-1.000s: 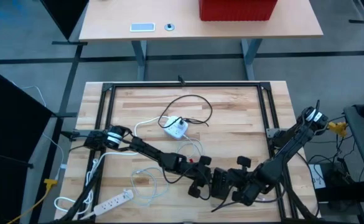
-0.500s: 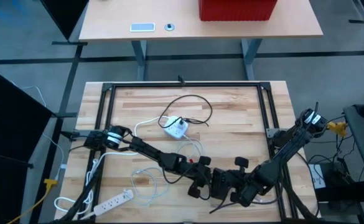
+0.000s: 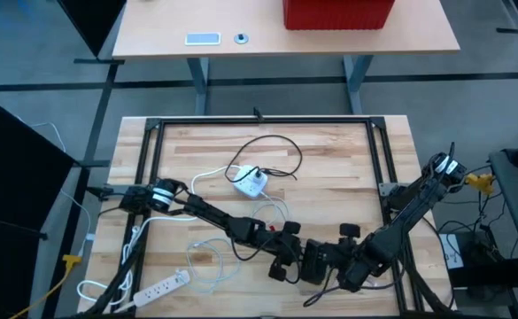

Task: Insert USB
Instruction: Adjust the black outlet extension

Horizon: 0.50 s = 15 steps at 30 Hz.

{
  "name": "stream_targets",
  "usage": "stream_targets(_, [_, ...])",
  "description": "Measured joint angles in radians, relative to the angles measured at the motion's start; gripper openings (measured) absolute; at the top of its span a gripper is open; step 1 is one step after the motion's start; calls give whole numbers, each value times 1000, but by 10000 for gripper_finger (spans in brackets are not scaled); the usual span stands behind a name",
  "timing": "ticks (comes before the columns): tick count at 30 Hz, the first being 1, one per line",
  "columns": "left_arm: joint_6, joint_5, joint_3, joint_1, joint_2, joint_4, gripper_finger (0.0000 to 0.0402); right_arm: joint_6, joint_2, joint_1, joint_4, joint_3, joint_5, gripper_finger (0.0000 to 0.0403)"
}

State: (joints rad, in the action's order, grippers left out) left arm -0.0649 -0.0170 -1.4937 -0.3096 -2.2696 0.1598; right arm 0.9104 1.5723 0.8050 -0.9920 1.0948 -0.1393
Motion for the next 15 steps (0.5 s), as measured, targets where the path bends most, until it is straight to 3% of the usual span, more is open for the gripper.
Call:
stream_targets(4, [28,0,0,0,33,-176,66,60,-6,3,-158,30,41,217])
stream_targets(8, [120,0,-1,-1,120,-379,66,63,-15,1,-227,71,2,234])
stream_targets(15, [260,0,-1,-10,276,-528,66,-99,-27,-28,-105,145,-340,238])
